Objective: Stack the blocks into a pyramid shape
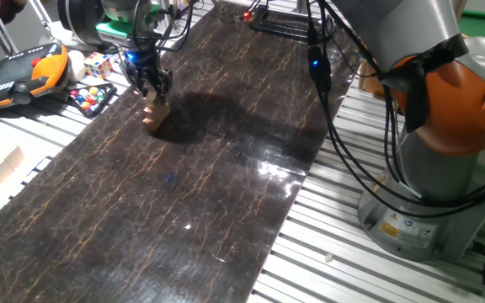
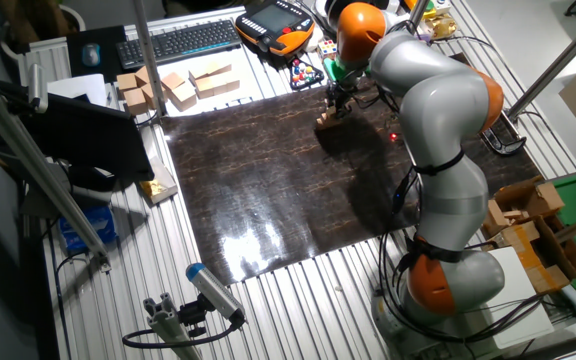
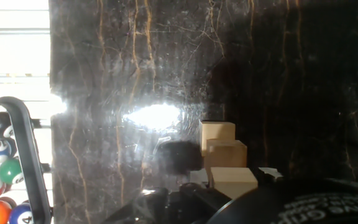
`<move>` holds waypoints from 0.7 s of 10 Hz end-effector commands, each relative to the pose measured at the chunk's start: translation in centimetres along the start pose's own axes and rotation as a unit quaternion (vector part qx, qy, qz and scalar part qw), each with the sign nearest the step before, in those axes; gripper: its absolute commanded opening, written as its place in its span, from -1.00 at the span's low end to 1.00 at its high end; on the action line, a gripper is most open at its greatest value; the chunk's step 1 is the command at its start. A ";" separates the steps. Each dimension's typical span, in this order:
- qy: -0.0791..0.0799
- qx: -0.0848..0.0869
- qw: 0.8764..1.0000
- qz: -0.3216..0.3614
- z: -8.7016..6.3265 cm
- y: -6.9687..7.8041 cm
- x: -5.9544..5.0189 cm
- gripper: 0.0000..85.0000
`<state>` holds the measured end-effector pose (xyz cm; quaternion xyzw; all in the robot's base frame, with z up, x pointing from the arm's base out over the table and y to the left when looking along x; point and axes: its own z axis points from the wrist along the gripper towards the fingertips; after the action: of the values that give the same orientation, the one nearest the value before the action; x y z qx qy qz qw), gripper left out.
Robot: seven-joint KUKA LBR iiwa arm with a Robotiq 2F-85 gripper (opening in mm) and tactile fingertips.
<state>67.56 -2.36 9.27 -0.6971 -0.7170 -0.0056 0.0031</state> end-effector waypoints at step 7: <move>0.006 -0.003 1.000 -0.015 -1.2 -0.7 0.3 0.33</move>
<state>66.82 -2.09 10.57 -0.6866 -0.7270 -0.0124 0.0048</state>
